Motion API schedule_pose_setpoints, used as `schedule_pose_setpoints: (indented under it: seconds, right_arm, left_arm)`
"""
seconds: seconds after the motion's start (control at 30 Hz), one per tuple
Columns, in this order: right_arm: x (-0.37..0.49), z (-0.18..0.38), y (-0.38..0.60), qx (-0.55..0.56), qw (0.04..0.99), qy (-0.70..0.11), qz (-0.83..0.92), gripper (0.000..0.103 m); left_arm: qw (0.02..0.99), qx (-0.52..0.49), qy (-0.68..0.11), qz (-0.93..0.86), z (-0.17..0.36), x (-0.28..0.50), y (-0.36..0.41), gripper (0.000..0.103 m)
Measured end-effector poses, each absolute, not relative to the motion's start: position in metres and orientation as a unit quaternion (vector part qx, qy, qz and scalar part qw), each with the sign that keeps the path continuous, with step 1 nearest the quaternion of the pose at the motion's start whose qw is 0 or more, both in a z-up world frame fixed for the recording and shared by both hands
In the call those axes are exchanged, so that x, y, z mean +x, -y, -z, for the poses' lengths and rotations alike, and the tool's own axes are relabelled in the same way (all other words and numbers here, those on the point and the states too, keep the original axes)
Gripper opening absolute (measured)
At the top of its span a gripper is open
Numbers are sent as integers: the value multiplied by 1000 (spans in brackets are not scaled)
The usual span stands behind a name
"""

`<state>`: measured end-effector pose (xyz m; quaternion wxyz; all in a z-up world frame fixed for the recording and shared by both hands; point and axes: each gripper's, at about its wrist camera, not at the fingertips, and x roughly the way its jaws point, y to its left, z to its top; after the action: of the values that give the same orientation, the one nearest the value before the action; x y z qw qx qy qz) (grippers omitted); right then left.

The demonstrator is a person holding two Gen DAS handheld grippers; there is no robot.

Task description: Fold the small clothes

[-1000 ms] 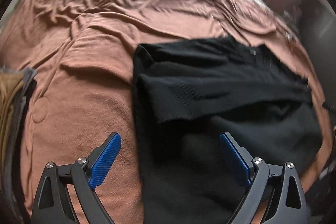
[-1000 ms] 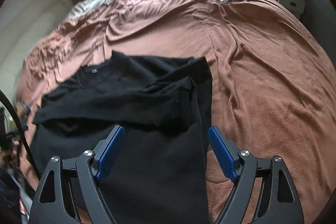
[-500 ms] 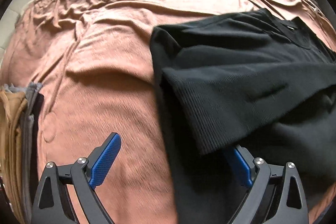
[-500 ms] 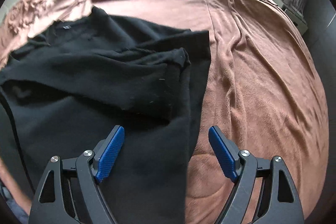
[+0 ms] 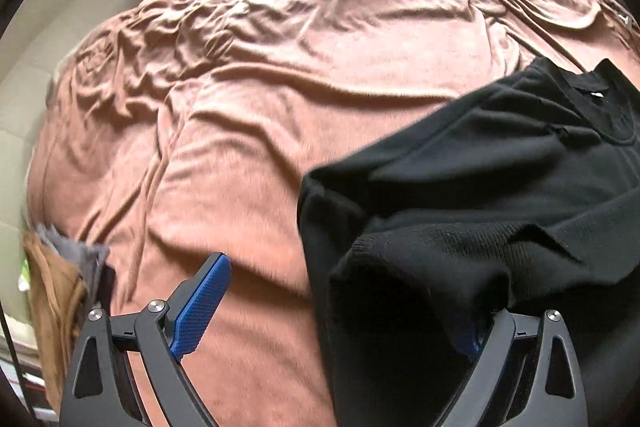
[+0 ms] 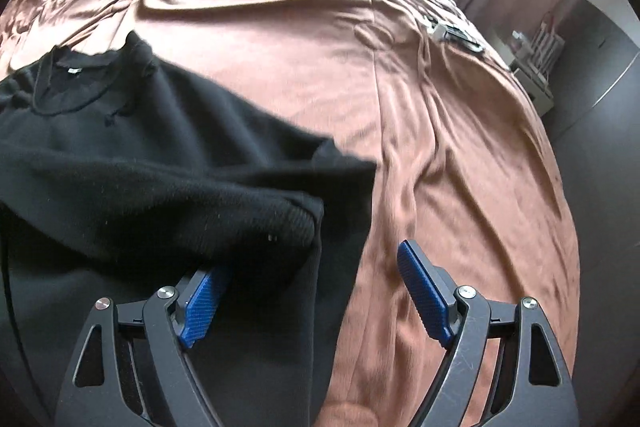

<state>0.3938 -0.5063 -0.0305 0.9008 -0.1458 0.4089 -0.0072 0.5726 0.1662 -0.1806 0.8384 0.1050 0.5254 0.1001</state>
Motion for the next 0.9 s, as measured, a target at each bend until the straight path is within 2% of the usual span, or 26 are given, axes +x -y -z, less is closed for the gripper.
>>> schedule_pose_setpoints:
  seconds: [0.3, 0.5, 0.63, 0.7, 0.73, 0.8, 0.9]
  right_arm:
    - [424, 9, 508, -138, 920, -366, 25, 81]
    - [412, -3, 523, -68, 935, -347, -12, 81]
    - [400, -2, 537, -23, 936, -347, -61, 81]
    - [397, 0, 546, 5, 932, -351, -89, 78]
    - [396, 1, 550, 15, 930, -353, -100, 74]
    - [401, 2, 558, 39, 923, -361, -125, 66]
    - [416, 0, 568, 47, 916, -373, -142, 65]
  left_arm:
    - [859, 98, -485, -129, 159, 603, -179, 93]
    - [885, 46, -459, -69, 137, 596, -182, 83]
    - [887, 4, -461, -18, 134, 592, -180, 71]
    - [880, -26, -475, 2, 139, 594, -181, 64]
    - [875, -41, -483, 11, 142, 594, -183, 61]
    - [868, -54, -493, 15, 148, 595, -183, 61]
    - [861, -60, -505, 11, 155, 596, -185, 61]
